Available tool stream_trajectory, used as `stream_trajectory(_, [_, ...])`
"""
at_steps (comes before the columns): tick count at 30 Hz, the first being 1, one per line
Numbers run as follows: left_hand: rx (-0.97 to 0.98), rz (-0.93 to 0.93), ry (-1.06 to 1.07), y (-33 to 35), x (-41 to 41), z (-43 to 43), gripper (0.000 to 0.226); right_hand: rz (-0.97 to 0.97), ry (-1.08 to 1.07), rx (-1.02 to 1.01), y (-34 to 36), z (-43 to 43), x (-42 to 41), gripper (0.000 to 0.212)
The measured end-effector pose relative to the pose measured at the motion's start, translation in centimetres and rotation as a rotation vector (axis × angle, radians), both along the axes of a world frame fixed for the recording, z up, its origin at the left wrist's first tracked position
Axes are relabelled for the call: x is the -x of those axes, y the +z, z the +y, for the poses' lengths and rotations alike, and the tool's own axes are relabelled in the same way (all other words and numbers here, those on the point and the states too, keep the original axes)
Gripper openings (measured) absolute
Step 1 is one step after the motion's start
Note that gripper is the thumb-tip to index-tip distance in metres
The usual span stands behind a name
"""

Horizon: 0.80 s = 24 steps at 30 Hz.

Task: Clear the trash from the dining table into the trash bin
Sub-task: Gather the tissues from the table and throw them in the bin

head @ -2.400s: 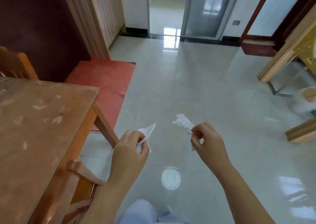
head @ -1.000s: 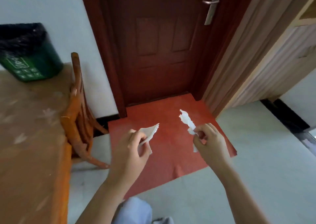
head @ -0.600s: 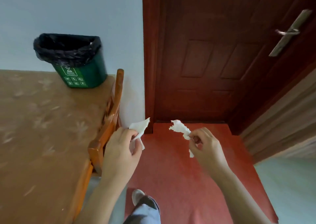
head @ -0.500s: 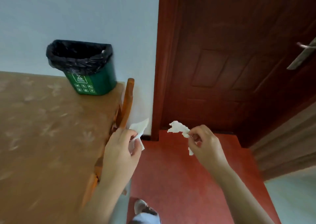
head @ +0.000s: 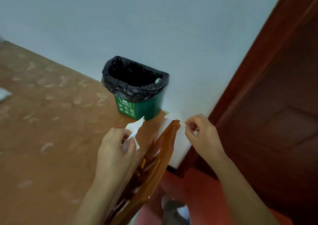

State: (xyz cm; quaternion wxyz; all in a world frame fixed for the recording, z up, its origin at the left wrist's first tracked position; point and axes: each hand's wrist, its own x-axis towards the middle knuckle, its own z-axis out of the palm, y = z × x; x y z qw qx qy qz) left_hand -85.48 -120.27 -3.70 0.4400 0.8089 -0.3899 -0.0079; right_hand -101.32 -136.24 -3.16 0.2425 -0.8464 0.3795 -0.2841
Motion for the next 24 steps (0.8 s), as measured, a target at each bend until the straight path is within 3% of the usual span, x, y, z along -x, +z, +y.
stream_trajectory(13, [0.002, 0.05, 0.295, 2.1, -3.5, -8.9, 0.016, -0.03, 0.378, 0.042, 2.4, -15.0, -13.2, 0.015])
stream_trajectory(15, [0.026, 0.033, 0.456, 2.0, -4.5, -10.3, 0.017, -0.022, 0.521, 0.019, 2.4, -17.3, -17.6, 0.015])
stream_trajectory(24, [-0.014, -0.034, 0.534, 1.8, -6.3, -11.5, 0.011, -0.032, 0.584, 0.013, 1.0, -18.5, -22.0, 0.013])
